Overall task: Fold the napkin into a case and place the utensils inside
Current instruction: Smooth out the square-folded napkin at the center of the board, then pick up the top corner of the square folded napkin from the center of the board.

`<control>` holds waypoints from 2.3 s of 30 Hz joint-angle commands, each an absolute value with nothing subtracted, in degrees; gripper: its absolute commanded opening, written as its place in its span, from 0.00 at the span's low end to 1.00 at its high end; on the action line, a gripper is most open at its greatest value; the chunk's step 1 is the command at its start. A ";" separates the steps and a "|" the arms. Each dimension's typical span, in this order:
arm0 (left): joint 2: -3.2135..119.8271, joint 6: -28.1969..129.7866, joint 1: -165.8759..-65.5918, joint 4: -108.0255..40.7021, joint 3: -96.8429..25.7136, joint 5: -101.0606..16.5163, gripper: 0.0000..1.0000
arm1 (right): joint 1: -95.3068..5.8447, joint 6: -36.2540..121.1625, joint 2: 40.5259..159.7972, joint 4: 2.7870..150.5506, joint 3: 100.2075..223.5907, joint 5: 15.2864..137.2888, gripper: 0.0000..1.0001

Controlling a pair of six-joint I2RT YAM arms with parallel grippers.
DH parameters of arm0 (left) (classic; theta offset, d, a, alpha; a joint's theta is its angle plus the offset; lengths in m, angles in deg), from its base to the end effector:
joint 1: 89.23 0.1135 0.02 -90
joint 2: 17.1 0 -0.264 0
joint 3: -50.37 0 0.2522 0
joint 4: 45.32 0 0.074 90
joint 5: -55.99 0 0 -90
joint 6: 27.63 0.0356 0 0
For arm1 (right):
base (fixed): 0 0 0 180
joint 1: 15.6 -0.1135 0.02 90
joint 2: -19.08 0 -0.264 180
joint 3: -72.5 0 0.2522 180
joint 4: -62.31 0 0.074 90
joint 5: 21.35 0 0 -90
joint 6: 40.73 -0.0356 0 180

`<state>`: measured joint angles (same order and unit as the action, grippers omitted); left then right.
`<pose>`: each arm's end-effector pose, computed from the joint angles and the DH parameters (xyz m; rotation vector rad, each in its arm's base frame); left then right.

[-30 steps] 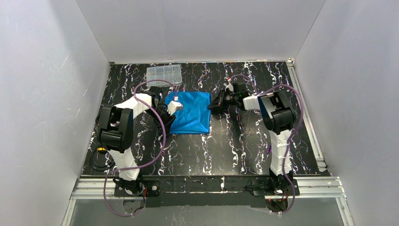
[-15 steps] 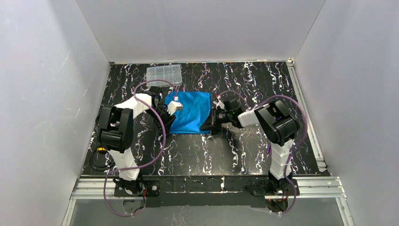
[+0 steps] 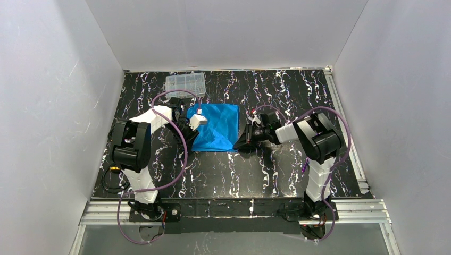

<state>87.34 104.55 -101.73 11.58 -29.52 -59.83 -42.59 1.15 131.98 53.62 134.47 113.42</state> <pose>0.3198 -0.0868 0.1595 1.3421 2.4903 -0.5726 0.3051 0.1835 0.0942 0.0103 2.5637 1.5041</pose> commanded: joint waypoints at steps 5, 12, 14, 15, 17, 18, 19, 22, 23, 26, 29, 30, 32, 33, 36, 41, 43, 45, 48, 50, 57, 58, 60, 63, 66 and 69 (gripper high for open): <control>87.05 106.48 -101.54 11.66 -28.44 -55.58 0.35 | -41.04 10.13 127.76 69.57 145.48 115.24 0.25; 86.94 106.65 -101.50 11.72 -28.39 -54.76 0.34 | -42.73 3.34 133.84 62.18 152.65 115.07 0.25; 86.83 106.67 -101.54 11.76 -28.29 -54.39 0.34 | -42.77 0.74 136.14 58.45 153.40 114.68 0.24; 86.79 106.79 -101.50 11.73 -28.30 -54.18 0.34 | -42.83 -0.57 137.28 56.57 153.74 114.57 0.24; 86.66 106.76 -101.54 11.68 -28.32 -54.01 0.34 | -43.04 -1.39 139.48 55.51 154.75 113.95 0.22; 86.53 106.65 -101.54 11.94 -28.57 -54.04 0.34 | -43.14 -1.26 140.29 55.51 155.07 113.42 0.22; 86.33 106.34 -101.54 12.50 -29.00 -54.37 0.34 | -43.29 -0.92 140.85 56.08 155.35 112.61 0.21; 84.61 104.78 -101.46 16.45 -32.39 -58.02 0.38 | -43.38 1.67 141.81 60.71 156.77 110.31 0.21; 83.75 104.22 -101.47 17.41 -33.64 -59.48 0.39 | -43.38 2.09 141.86 61.30 157.05 109.86 0.21; 81.66 102.32 -101.41 21.01 -38.45 -63.76 0.47 | -43.38 1.82 142.04 61.05 158.68 110.75 0.21; 80.59 99.16 -100.79 23.44 -44.02 -67.69 0.54 | -43.41 3.31 142.05 63.56 163.51 112.44 0.22; 80.66 97.08 -100.42 23.16 -45.70 -68.39 0.55 | -43.45 5.60 142.11 66.91 165.83 112.23 0.23; 82.08 91.50 -99.08 21.78 -49.33 -69.26 0.55 | -43.47 8.20 142.52 72.43 169.43 112.00 0.23; 83.12 87.67 -97.89 20.10 -50.74 -70.08 0.55 | -43.51 8.21 142.58 72.94 170.13 112.12 0.23; 86.81 78.61 -94.78 13.31 -52.70 -70.52 0.53 | -44.08 6.82 142.48 71.27 170.25 111.50 0.23; 94.26 72.83 -94.07 7.98 -55.40 -70.37 0.47 | -46.71 4.87 143.87 68.48 170.35 109.10 0.17; 96.03 71.60 -94.07 5.84 -55.95 -69.60 0.45 | -47.67 3.71 144.33 66.86 169.68 108.37 0.14; 97.31 70.54 -94.07 3.70 -56.14 -68.61 0.41 | -48.10 2.32 144.75 64.82 168.34 107.76 0.10; 99.86 68.79 -94.07 1.81 -57.37 -69.20 0.39 | -48.49 0.23 145.08 61.97 166.48 106.79 0.06; 101.63 67.56 -94.07 0.41 -58.13 -69.30 0.39 | -48.70 -0.28 145.63 60.73 165.51 106.63 0.05; 104.65 66.86 -94.52 -3.10 -59.93 -66.55 0.39 | -49.10 -0.93 146.76 58.60 162.73 107.35 0.02; 104.77 67.01 -94.63 -3.56 -59.93 -65.91 0.39 | -49.16 -0.85 146.87 58.51 162.47 107.48 0.02; 105.24 67.03 -94.81 -4.21 -60.00 -64.66 0.39 | -49.09 -0.87 147.11 58.18 161.85 107.70 0.02; 106.27 67.45 -95.22 -4.64 -60.51 -63.48 0.39 | -49.09 -0.92 147.42 57.47 160.84 107.92 0.01; 107.93 67.56 -95.59 -3.93 -61.83 -63.66 0.40 | -49.09 -1.01 147.61 56.68 159.84 108.26 0.01; 109.32 67.32 -95.81 -3.95 -62.91 -62.70 0.40 | -49.09 -1.71 147.79 55.28 159.03 108.74 0.01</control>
<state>107.58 67.28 -95.28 -4.77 -60.80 -63.94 -49.10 -1.41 146.95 57.88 160.57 107.96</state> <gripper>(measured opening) 0.394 0.051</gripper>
